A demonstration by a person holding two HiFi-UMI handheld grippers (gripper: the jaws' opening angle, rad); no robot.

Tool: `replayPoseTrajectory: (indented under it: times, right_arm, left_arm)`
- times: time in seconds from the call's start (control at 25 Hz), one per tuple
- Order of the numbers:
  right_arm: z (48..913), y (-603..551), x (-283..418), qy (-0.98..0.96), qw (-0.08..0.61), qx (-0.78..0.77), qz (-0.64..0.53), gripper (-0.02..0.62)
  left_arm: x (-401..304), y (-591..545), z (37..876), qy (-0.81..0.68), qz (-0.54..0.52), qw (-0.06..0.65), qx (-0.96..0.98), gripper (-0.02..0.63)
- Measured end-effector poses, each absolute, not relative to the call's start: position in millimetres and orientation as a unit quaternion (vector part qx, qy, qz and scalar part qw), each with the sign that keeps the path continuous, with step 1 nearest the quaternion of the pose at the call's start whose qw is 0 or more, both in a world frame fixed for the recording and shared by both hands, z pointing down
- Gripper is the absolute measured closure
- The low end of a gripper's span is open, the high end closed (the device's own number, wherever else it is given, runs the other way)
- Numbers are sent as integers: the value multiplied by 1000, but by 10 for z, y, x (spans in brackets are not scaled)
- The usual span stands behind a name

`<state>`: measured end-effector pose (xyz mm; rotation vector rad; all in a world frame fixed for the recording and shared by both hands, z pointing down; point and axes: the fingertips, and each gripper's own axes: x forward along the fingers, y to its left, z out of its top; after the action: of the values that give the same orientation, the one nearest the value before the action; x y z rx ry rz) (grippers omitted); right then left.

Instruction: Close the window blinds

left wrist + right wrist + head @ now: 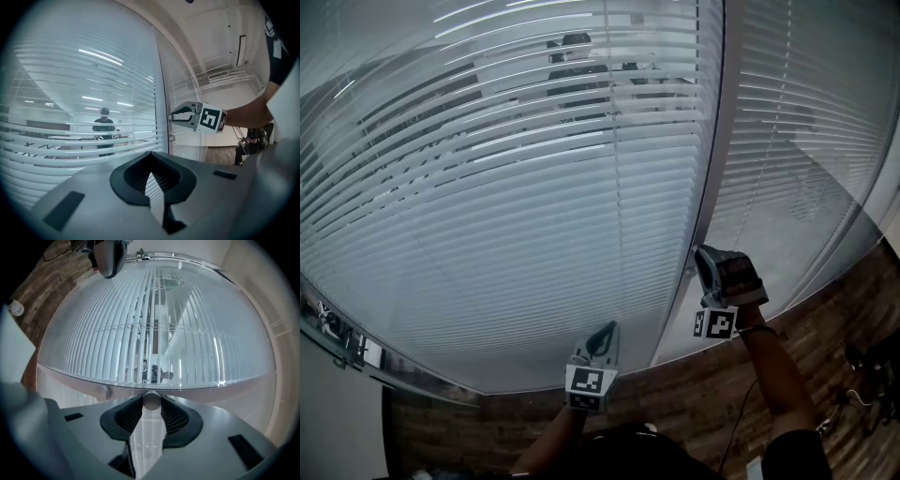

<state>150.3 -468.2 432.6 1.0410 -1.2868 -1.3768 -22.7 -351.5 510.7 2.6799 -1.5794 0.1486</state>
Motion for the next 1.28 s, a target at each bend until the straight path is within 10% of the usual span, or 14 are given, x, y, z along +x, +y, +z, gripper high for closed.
replayPoseTrajectory:
  times: [0.72, 1.28]
  right_arm:
    - [4143, -4705, 1749, -809, -26, 584, 53, 472]
    - [4166, -4728, 1686, -830, -41, 547, 101, 463]
  left_arm:
    - [-583, -3567, 5083, -545, 33, 33, 837, 611]
    - [-550, -3514, 5123, -541, 43, 36, 839, 611]
